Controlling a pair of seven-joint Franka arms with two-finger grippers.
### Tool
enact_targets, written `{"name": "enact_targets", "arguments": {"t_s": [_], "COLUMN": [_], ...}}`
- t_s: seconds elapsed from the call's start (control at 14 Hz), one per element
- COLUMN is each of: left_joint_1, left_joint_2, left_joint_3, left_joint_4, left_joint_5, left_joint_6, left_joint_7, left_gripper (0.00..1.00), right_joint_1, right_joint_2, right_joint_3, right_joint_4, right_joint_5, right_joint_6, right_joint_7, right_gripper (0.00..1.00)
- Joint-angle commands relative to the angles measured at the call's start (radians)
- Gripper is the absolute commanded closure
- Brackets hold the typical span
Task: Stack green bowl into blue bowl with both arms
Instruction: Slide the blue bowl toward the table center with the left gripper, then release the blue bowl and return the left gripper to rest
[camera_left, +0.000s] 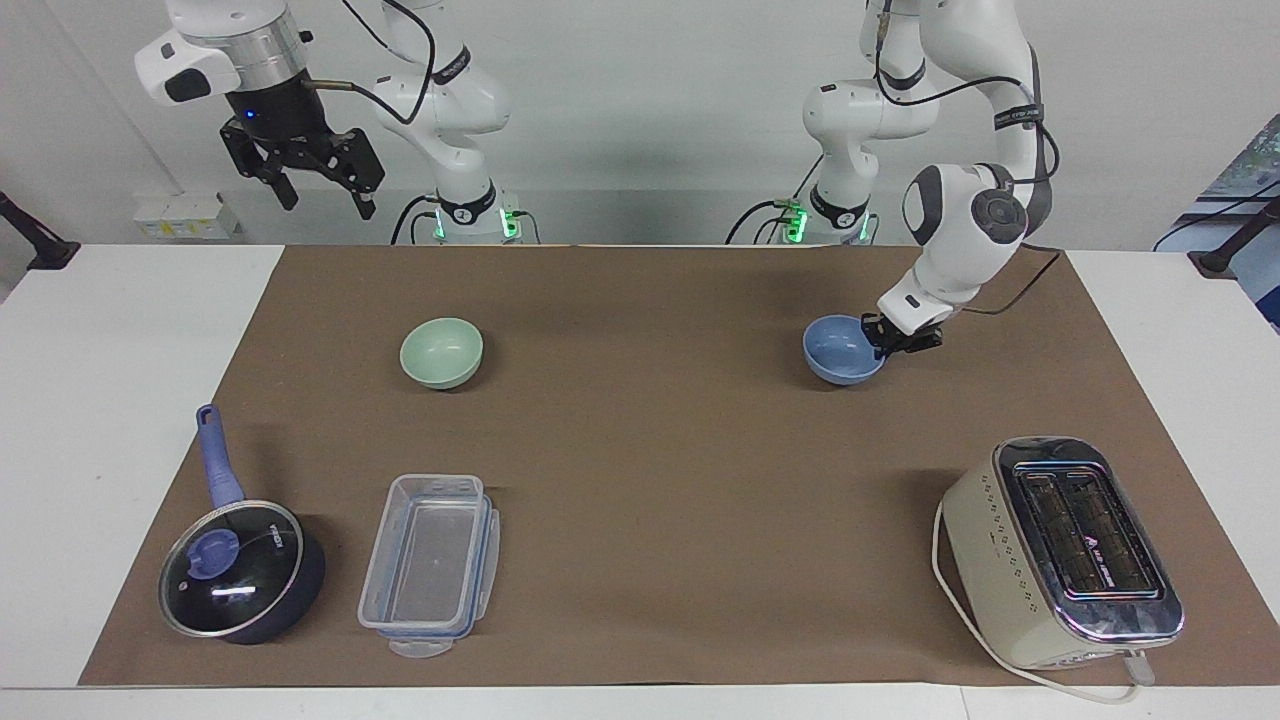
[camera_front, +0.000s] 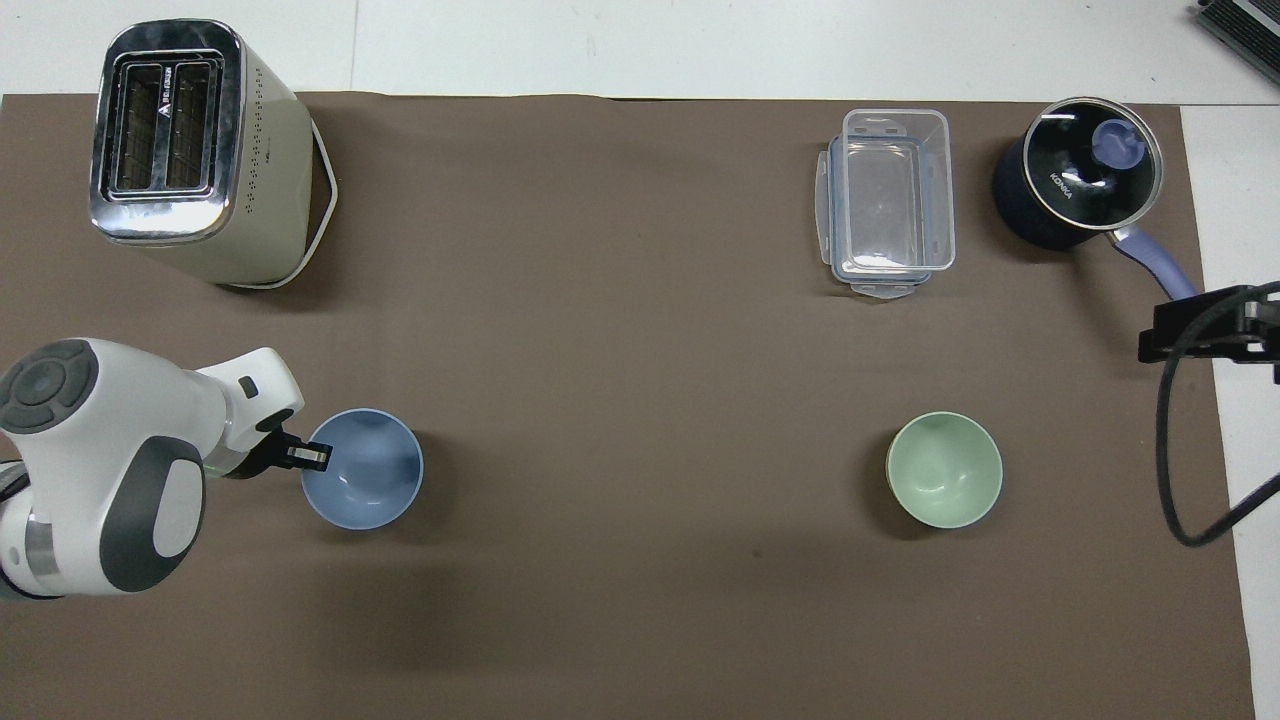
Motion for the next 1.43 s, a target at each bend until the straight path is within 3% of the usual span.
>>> {"name": "enact_targets", "arguments": {"t_s": [0.0, 0.14, 0.64, 0.86, 1.07, 1.14, 1.21, 1.36], "left_joint_1": [-0.007, -0.047, -0.391, -0.498, -0.537, -0.535, -0.526, -0.485], "left_joint_2": [-0.027, -0.035, -0.023, 0.031, 0.086, 0.088, 0.079, 0.071], "left_joint_3": [-0.002, -0.012, -0.012, -0.012, -0.011, -0.011, -0.009, -0.002], "left_joint_4": [0.061, 0.062, 0.029, 0.012, 0.000, 0.011, 0.017, 0.069], "left_joint_5": [-0.060, -0.095, -0.097, -0.097, -0.097, -0.097, -0.097, -0.097], "left_joint_6": [-0.105, -0.116, 0.005, 0.100, 0.173, 0.154, 0.151, 0.093], "left_joint_7": [0.006, -0.032, -0.446, -0.596, -0.629, -0.629, -0.627, -0.620], "left_gripper": [1.00, 1.00, 1.00, 1.00, 1.00, 0.42, 0.00, 0.00], "right_joint_1": [-0.010, -0.010, -0.010, -0.010, -0.010, -0.010, -0.010, -0.010], "right_joint_2": [0.002, 0.002, 0.002, 0.002, 0.002, 0.001, 0.001, 0.001], "right_joint_3": [0.002, 0.002, 0.002, 0.002, 0.000, 0.002, 0.000, 0.000], "right_joint_4": [0.005, 0.005, 0.007, 0.005, 0.005, 0.005, 0.005, 0.005], "right_joint_5": [0.020, 0.018, 0.018, 0.018, 0.018, 0.018, 0.018, 0.018], "right_joint_6": [-0.001, -0.001, -0.001, -0.004, -0.010, -0.010, -0.010, -0.010], "right_joint_7": [-0.019, -0.019, -0.020, -0.025, -0.029, -0.029, -0.029, -0.029], "right_gripper": [0.00, 0.00, 0.00, 0.00, 0.00, 0.00, 0.00, 0.00]}}
